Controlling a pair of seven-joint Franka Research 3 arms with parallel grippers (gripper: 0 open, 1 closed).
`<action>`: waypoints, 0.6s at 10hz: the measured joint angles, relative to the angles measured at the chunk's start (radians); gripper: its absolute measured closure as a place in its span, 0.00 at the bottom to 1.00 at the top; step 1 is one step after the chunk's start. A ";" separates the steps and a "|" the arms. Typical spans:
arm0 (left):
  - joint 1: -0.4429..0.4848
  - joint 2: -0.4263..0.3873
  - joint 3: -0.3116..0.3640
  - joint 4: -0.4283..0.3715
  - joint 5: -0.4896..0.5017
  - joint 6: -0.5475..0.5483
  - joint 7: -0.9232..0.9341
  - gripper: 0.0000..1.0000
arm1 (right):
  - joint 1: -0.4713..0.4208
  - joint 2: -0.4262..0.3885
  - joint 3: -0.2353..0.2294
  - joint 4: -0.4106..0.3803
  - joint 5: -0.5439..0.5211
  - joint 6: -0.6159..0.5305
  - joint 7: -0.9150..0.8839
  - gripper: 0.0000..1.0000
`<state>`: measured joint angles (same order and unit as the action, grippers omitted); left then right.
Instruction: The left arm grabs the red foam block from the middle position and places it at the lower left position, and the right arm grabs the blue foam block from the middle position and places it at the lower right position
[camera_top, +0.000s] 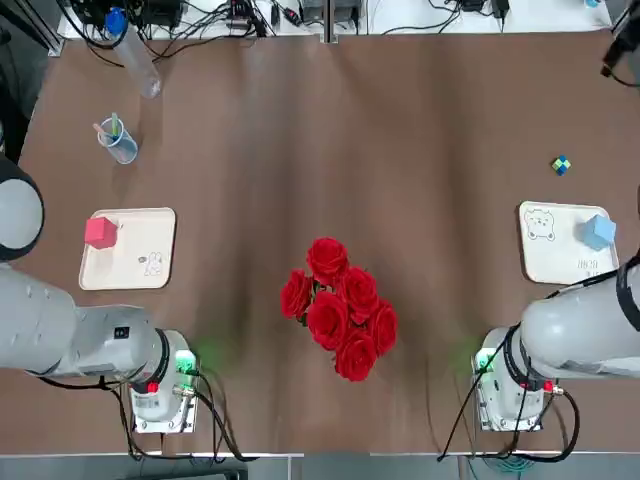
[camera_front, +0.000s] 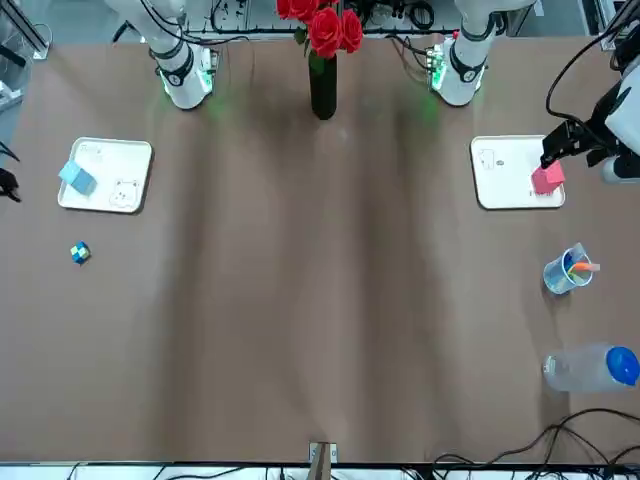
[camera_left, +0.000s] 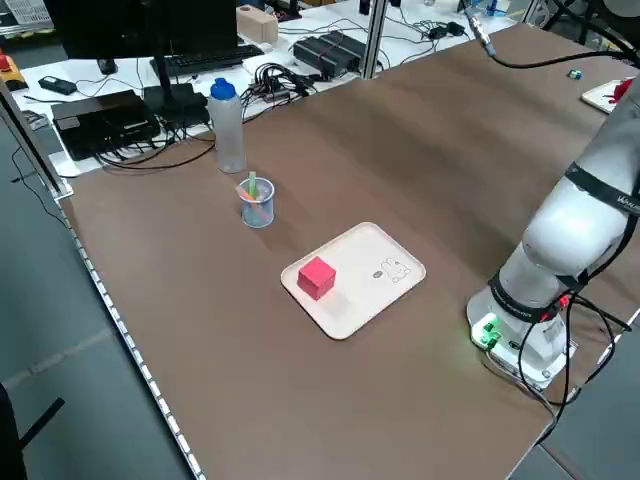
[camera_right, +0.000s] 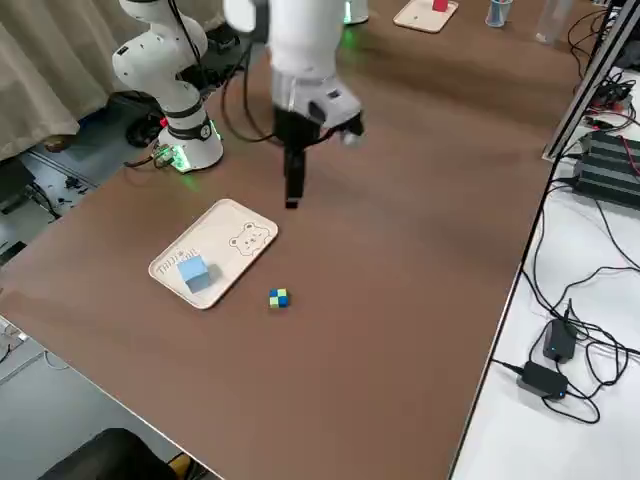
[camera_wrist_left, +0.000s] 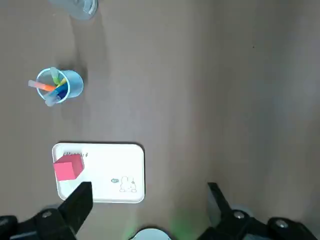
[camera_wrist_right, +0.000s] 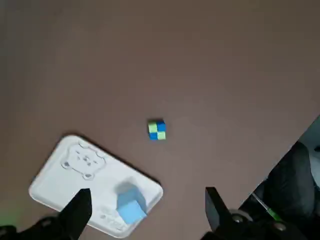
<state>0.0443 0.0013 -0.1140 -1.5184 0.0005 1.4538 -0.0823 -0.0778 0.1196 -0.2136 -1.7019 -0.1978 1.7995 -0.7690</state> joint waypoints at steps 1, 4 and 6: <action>0.000 0.000 0.000 0.000 0.000 0.006 0.000 0.00 | 0.035 -0.003 0.040 0.033 0.001 -0.042 0.148 0.00; 0.002 0.000 0.002 0.000 0.000 0.010 0.000 0.00 | 0.060 -0.031 0.233 0.070 0.007 -0.080 0.542 0.00; 0.001 0.000 0.002 0.000 0.000 0.010 -0.002 0.00 | 0.060 -0.041 0.246 0.112 0.135 -0.077 0.596 0.00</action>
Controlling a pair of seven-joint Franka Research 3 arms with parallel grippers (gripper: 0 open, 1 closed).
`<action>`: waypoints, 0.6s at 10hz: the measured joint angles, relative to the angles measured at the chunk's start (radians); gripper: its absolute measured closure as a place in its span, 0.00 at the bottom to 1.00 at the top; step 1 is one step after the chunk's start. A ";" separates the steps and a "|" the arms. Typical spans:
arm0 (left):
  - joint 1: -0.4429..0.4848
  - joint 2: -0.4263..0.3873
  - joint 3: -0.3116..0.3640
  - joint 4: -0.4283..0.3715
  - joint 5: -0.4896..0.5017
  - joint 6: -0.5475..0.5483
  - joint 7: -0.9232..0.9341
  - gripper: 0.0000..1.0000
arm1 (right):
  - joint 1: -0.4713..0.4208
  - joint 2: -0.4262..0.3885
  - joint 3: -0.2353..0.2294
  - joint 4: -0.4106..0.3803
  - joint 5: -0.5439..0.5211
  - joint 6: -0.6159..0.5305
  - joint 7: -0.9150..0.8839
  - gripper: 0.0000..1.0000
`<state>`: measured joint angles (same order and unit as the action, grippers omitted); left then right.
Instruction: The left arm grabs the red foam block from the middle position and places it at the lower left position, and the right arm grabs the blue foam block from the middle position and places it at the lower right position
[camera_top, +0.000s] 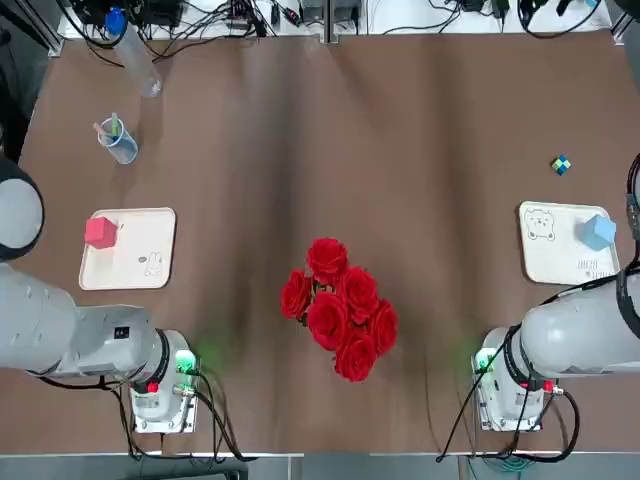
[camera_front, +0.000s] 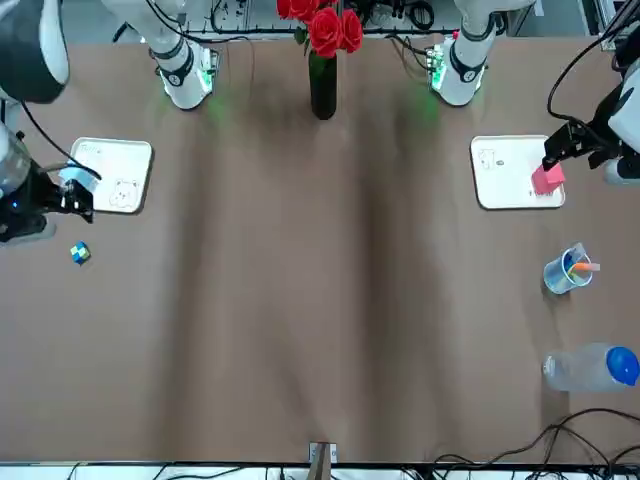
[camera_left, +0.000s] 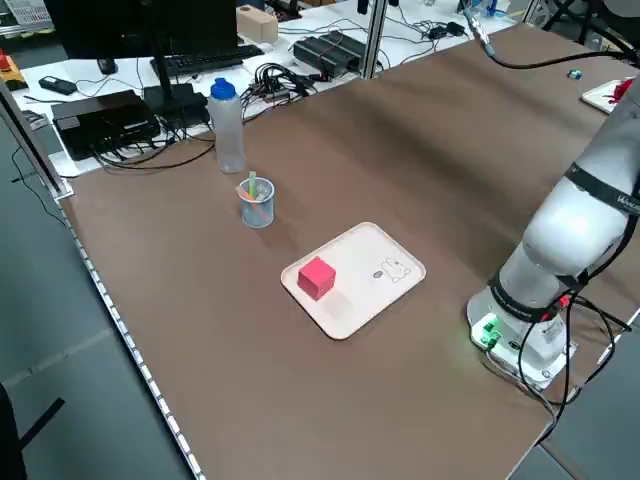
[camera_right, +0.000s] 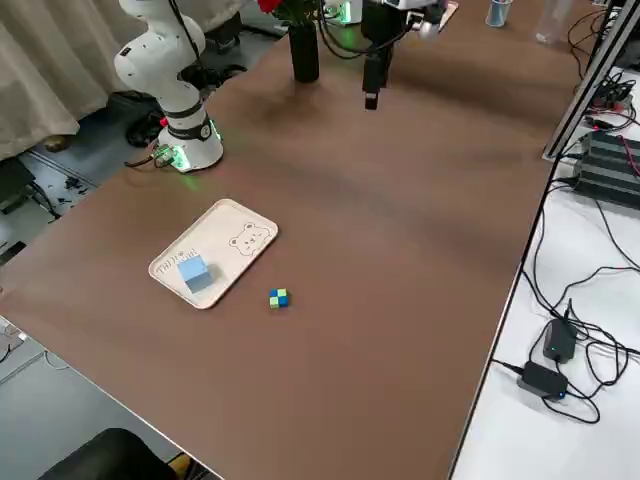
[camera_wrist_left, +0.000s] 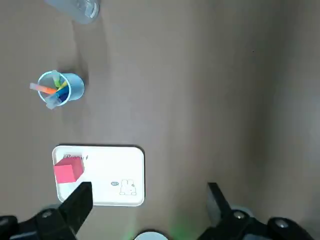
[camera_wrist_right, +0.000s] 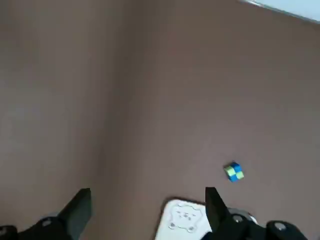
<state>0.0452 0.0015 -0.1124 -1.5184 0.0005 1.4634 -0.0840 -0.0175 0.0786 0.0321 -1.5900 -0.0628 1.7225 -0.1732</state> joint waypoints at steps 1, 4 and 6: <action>-0.001 0.000 0.000 0.000 0.000 0.000 0.000 0.00 | -0.002 -0.003 -0.030 0.025 0.046 0.000 0.002 0.00; -0.002 0.000 -0.001 -0.001 0.000 0.000 0.000 0.00 | 0.004 -0.005 -0.121 0.056 0.080 -0.002 0.000 0.00; -0.002 0.000 -0.001 -0.001 0.000 0.000 0.000 0.00 | 0.004 -0.008 -0.139 0.097 0.080 -0.026 -0.013 0.00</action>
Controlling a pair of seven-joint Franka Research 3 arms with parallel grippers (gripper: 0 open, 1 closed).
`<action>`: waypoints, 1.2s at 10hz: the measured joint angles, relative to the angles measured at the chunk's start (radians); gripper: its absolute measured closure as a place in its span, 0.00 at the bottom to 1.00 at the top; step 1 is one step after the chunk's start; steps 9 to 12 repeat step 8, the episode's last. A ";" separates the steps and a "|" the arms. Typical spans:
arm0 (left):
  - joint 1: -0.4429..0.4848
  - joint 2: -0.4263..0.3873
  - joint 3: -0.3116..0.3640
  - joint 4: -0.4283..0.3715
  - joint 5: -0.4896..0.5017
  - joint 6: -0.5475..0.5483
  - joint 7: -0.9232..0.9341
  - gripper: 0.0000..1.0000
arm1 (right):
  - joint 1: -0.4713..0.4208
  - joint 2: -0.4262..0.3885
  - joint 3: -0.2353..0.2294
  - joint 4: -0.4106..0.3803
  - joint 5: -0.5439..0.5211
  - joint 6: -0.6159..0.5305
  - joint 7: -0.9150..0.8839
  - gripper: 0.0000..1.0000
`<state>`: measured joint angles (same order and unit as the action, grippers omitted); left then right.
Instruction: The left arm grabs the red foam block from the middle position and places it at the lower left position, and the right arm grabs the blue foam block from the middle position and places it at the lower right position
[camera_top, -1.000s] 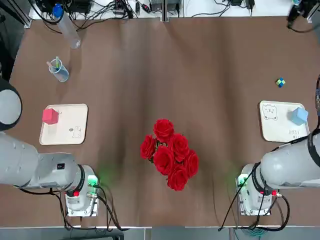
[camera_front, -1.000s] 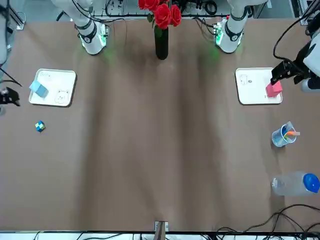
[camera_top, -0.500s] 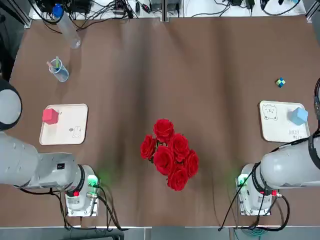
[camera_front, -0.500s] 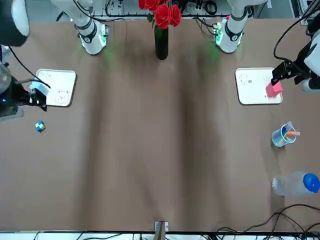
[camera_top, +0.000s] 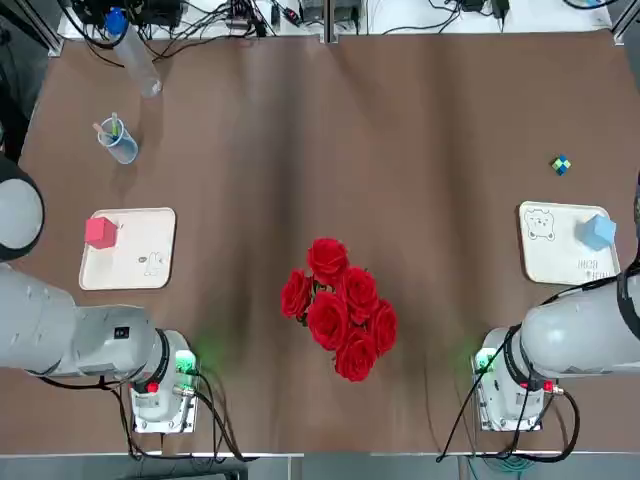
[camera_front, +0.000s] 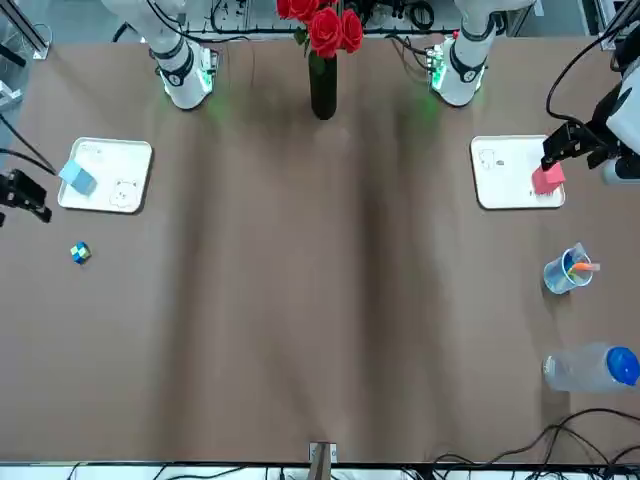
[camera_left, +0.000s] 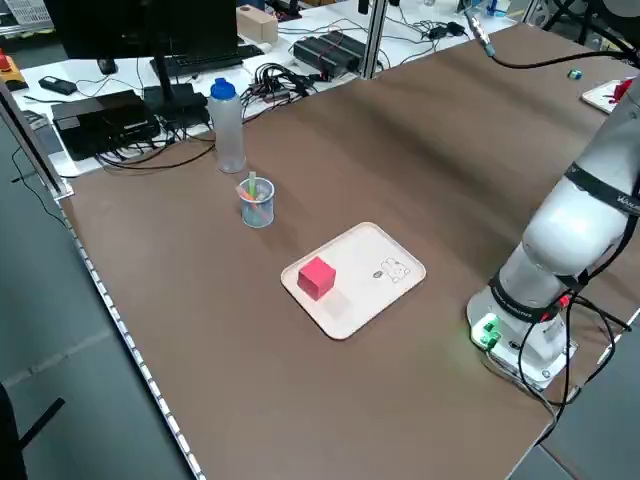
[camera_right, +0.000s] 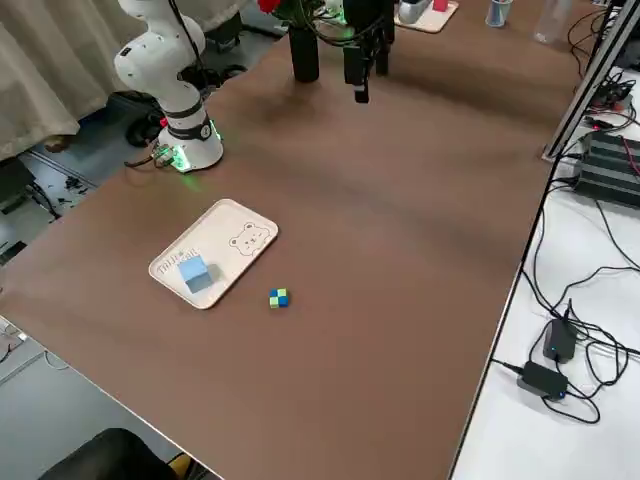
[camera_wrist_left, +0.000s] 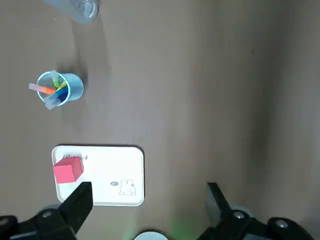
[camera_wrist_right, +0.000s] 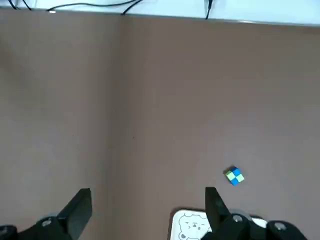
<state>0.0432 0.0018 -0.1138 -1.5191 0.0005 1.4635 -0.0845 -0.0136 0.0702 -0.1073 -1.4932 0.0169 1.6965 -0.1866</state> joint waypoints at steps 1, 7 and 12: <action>0.000 0.000 0.000 0.000 0.000 0.000 0.000 0.00 | 0.004 -0.002 0.002 0.014 0.000 -0.019 -0.003 0.00; 0.000 0.000 0.000 0.000 0.000 0.000 0.000 0.00 | 0.114 -0.020 -0.022 0.020 0.000 -0.102 0.138 0.00; 0.000 0.000 0.000 0.000 0.000 0.000 0.000 0.00 | 0.115 -0.019 -0.024 0.020 0.000 -0.102 0.136 0.00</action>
